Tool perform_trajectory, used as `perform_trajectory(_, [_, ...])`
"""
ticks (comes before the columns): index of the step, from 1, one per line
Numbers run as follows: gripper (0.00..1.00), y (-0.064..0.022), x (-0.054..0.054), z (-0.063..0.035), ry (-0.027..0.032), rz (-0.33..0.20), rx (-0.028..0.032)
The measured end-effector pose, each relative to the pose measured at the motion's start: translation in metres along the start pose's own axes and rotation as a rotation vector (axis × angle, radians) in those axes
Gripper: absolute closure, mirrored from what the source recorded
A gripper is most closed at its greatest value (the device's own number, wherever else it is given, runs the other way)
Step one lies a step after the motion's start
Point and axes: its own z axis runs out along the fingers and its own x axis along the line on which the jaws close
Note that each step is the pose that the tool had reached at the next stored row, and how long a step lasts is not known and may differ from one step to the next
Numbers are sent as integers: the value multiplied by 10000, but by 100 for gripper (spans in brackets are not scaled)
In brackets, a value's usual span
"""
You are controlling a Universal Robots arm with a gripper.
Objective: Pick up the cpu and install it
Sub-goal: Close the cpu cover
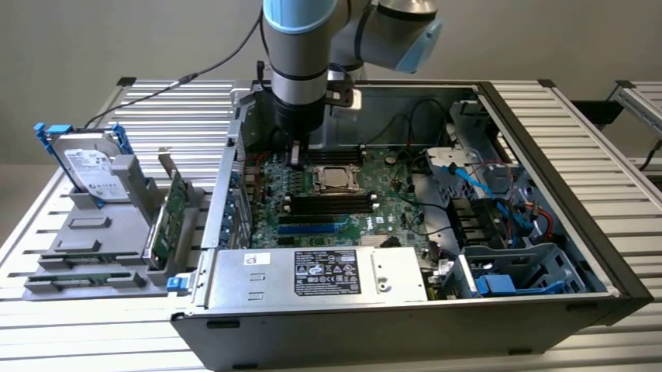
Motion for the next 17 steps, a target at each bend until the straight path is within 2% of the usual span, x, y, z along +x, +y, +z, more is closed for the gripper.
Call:
perform_trajectory(4, [89,0,0,0,42,411,-70])
perform_trajectory(6, [89,-4,-1,-2,87,571,-93])
perform_trajectory(8, [89,-17,-2,-2,157,694,-105])
perform_trajectory(12, [89,-60,-7,-3,402,902,-102])
perform_trajectory(14, [89,-70,-8,-4,497,1065,-117])
perform_trajectory(17, [89,-91,-11,-2,524,1295,-158])
